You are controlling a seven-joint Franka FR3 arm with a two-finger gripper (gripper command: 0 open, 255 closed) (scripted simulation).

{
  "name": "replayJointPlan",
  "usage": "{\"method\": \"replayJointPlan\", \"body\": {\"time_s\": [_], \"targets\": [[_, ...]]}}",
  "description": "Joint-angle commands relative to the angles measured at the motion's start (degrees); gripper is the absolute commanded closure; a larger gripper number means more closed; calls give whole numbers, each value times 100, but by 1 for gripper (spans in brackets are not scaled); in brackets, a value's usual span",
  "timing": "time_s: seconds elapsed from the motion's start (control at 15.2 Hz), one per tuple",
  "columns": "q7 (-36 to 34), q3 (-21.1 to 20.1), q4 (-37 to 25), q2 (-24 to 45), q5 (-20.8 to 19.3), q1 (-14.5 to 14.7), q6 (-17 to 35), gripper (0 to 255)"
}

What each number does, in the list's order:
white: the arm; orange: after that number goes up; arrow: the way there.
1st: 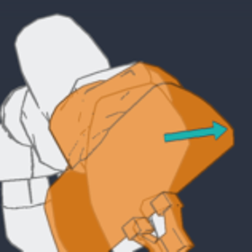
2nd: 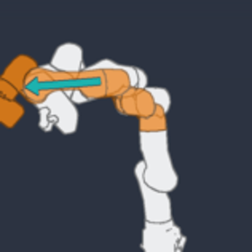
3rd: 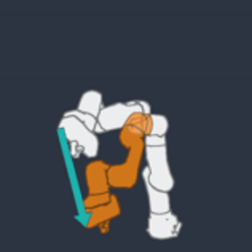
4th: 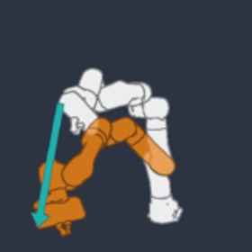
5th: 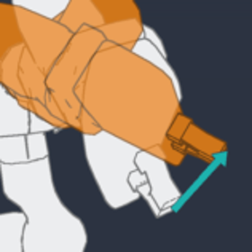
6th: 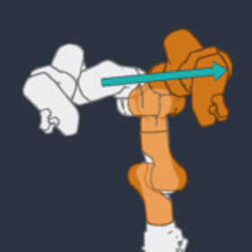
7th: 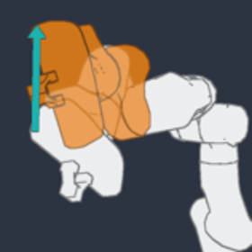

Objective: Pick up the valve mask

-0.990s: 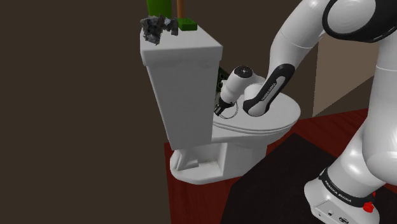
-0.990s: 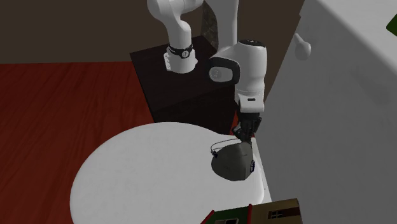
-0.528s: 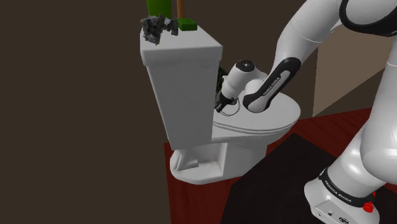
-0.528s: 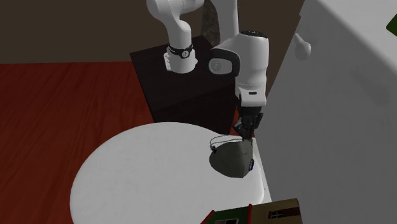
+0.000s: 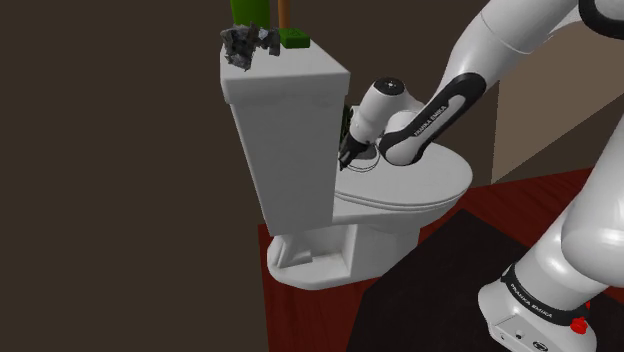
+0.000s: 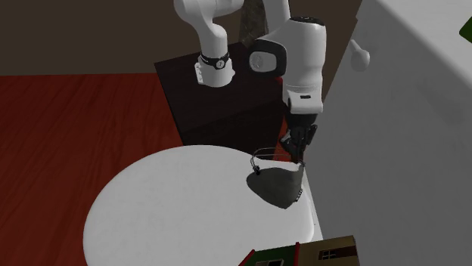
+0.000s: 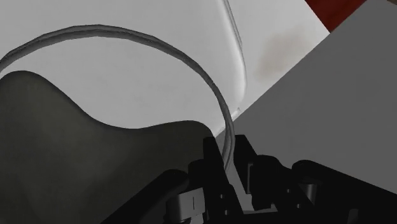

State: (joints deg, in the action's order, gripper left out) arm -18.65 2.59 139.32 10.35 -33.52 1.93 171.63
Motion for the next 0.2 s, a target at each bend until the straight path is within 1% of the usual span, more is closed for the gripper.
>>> {"method": "replayJointPlan", "body": {"time_s": [0.0, 0.13], "targets": [[225, -150, 8, -160, 253, -91, -157, 255], [243, -153, 11, -171, 274, -90, -166, 255]]}}
